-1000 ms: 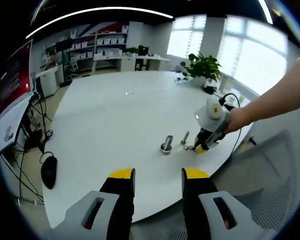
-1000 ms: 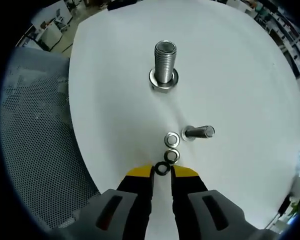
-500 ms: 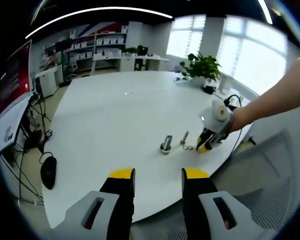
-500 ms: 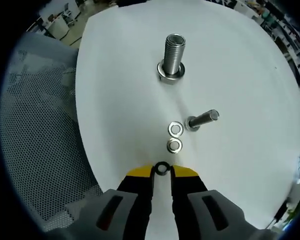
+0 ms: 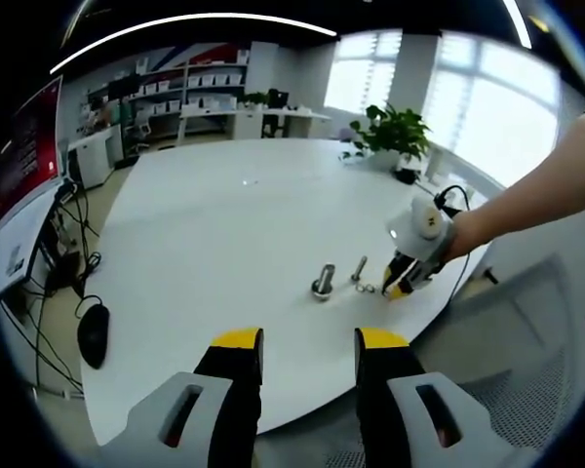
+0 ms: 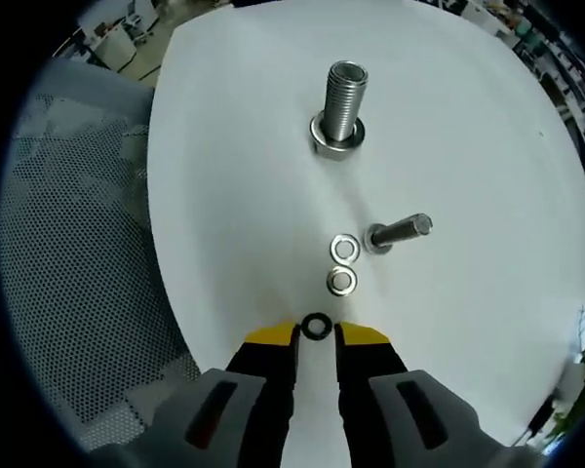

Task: Place the washer onto the threaded stud by aligning its center hole with the stud, sliding it down to the base, and recovering from edge contact or off-axis alignment until the washer reaches the visible bottom stop.

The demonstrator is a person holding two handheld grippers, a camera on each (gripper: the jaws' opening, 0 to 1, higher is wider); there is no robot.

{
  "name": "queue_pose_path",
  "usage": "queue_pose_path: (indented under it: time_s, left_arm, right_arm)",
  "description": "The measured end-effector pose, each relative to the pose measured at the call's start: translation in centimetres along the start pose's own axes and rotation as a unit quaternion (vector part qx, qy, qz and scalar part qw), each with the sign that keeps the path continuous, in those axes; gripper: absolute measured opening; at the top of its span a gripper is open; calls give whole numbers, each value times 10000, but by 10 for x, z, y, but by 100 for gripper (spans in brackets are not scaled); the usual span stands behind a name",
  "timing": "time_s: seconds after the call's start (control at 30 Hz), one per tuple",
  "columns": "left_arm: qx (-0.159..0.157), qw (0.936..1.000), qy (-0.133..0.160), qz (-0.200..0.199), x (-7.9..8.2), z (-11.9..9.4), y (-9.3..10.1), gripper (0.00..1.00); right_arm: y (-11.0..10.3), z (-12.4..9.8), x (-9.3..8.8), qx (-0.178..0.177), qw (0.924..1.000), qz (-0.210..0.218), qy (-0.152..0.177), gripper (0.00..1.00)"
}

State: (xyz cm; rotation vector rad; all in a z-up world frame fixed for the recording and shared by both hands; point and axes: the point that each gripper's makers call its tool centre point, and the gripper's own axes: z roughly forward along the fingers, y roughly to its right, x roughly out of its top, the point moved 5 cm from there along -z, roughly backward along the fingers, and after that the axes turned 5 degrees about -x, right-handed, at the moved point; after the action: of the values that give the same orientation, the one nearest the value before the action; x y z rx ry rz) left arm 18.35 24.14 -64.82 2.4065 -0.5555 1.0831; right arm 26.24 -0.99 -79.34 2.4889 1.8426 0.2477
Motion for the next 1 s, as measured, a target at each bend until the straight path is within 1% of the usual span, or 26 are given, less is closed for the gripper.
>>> queue_pose_path:
  time_s: [0.07, 0.13, 0.3, 0.37, 0.43, 0.53, 0.6, 0.67, 0.77, 0.83, 0.93, 1.0]
  left_arm:
    - [-18, 10000, -9, 5, 0, 1, 0, 35]
    - [-19, 10000, -30, 16, -1, 1, 0, 35]
    - [-20, 10000, -19, -11, -1, 1, 0, 35]
    - [-25, 10000, -9, -26, -1, 1, 0, 35]
    - [-22, 10000, -9, -32, -1, 0, 0, 35]
    - [-19, 9999, 89, -49, 2, -1, -1, 34]
    - [-54, 9999, 27, -103, -1, 1, -1, 35]
    - [-48, 10000, 8, -75, -1, 1, 0, 35]
    - [-42, 10000, 43, -54, 0, 0, 0, 35]
    - [-55, 10000, 16, -62, 0, 1, 0, 35]
    - [-53, 10000, -17, -5, -1, 1, 1, 35]
    - [-36, 10000, -2, 30, 0, 0, 1, 35]
  right_arm:
    - [0, 0, 1, -33, 9999, -78, -99, 15]
    - [0, 0, 3, -51, 9996, 72, -265, 15]
    - [0, 0, 3, -115, 9990, 105, -428, 14]
    - [-1, 0, 2, -159, 9990, 153, -388, 14]
    - [-1, -1, 0, -200, 9992, 197, -278, 14]
    - [-1, -2, -2, -227, 9995, 192, -109, 14]
    - [0, -2, -3, -220, 9995, 212, -17, 14]
    - [1, -2, -4, -210, 9991, 362, 68, 13]
    - [6, -2, -12, -274, 9986, 452, -92, 13]
    - [8, -3, -15, -261, 9984, 490, -111, 13]
    - [16, -12, -14, -310, 9966, 753, 105, 13]
    - [21, -17, -14, -269, 9951, 931, 195, 13]
